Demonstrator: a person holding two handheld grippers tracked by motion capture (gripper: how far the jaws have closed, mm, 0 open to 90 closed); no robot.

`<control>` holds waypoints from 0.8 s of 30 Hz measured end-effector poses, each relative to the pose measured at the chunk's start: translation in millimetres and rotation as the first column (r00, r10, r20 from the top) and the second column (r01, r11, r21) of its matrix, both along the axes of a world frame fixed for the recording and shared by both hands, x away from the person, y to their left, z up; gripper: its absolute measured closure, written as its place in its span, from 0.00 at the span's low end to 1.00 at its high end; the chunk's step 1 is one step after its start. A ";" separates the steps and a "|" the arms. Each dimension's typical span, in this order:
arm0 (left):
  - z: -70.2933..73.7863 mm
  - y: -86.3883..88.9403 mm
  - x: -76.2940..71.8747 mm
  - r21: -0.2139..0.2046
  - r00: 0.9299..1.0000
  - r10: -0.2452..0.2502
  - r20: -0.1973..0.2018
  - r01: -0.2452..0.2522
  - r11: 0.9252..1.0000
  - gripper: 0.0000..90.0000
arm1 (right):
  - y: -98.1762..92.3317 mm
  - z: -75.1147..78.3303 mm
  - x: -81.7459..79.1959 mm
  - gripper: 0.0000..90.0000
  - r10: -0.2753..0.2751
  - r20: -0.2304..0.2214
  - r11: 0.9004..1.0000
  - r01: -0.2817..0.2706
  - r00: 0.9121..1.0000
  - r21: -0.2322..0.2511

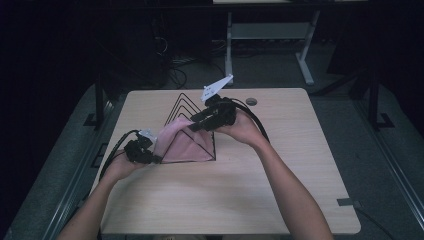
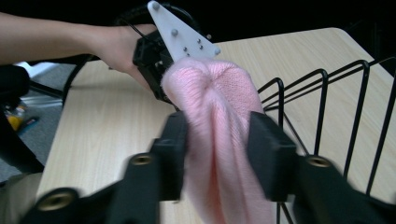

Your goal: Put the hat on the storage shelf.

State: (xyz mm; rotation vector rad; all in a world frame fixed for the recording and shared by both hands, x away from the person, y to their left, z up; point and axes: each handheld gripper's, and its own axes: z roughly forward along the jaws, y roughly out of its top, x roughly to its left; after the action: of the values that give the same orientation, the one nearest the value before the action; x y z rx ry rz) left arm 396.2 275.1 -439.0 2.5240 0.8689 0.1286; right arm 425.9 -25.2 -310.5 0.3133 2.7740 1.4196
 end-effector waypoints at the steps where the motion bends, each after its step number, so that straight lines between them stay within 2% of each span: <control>1: -1.3 -0.7 -0.3 -0.003 1.000 0.008 -0.011 -0.008 1.000 0.89 | -0.2 -0.5 0.3 0.76 -0.002 -0.001 1.000 0.002 1.000 0.002; 2: -2.3 -1.1 0.1 -0.005 1.000 0.012 0.000 -0.012 1.000 0.89 | 0.0 -1.3 0.5 0.80 -0.002 0.000 1.000 0.002 1.000 0.004; 5: -3.5 -0.7 0.5 -0.015 1.000 0.022 -0.003 -0.022 1.000 0.88 | 4.8 -3.6 0.0 0.83 -0.008 0.001 1.000 0.008 1.000 0.001; 8: -4.0 0.1 0.6 -0.019 1.000 0.029 -0.010 -0.029 0.999 0.88 | 7.6 -4.7 -0.1 0.83 -0.009 0.004 1.000 0.009 1.000 -0.013; 17: -3.9 1.1 1.3 -0.017 0.999 0.035 -0.010 -0.035 0.999 0.87 | 7.5 -5.5 -0.5 0.83 -0.017 0.006 1.000 0.018 1.000 -0.009; 21: -3.8 3.5 1.1 -0.019 0.999 0.044 -0.008 -0.044 0.999 0.83 | 6.3 -5.0 -1.4 0.73 -0.022 0.010 1.000 0.022 1.000 0.005; 23: -3.7 5.0 -0.1 -0.039 0.998 0.056 -0.017 -0.057 0.998 0.80 | 4.5 -4.7 -2.0 0.63 -0.027 0.002 1.000 0.027 1.000 0.008; 24: -3.8 5.8 -0.6 -0.040 0.998 0.058 -0.012 -0.059 0.997 0.79 | 3.3 -4.7 -2.2 0.62 -0.029 -0.003 0.999 0.029 1.000 0.013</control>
State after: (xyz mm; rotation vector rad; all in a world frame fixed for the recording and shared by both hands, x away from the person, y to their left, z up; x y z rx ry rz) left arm 395.5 280.9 -442.8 2.4646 0.9409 0.1149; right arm 423.8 -21.8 -315.2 0.3544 2.7511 1.4328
